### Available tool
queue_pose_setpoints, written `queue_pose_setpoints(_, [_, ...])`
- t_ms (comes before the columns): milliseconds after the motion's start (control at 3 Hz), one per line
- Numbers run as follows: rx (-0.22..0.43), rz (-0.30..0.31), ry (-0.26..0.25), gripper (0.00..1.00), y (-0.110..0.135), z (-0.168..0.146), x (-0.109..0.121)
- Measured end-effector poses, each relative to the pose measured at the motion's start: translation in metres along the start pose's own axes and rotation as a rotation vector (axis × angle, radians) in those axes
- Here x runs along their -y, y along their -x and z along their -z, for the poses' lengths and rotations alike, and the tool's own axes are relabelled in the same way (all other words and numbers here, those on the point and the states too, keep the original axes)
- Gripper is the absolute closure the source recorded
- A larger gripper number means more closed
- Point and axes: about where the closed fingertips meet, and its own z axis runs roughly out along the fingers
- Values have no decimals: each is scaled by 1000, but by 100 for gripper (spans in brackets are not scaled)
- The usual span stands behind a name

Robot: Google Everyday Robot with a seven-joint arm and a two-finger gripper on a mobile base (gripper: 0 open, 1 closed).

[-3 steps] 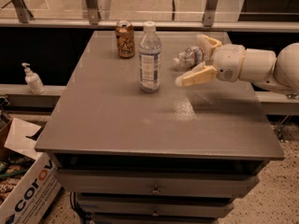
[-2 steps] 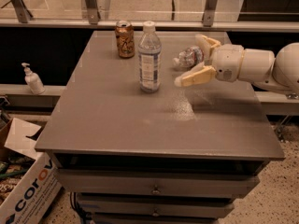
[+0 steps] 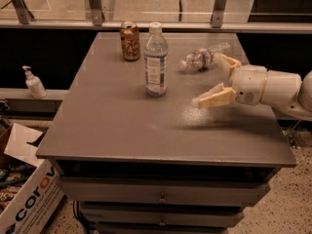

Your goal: Place blue plastic bottle upright

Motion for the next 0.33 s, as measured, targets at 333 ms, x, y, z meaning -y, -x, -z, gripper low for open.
queue_pose_setpoints(333, [-1,-1,-3,0,-1,2,0])
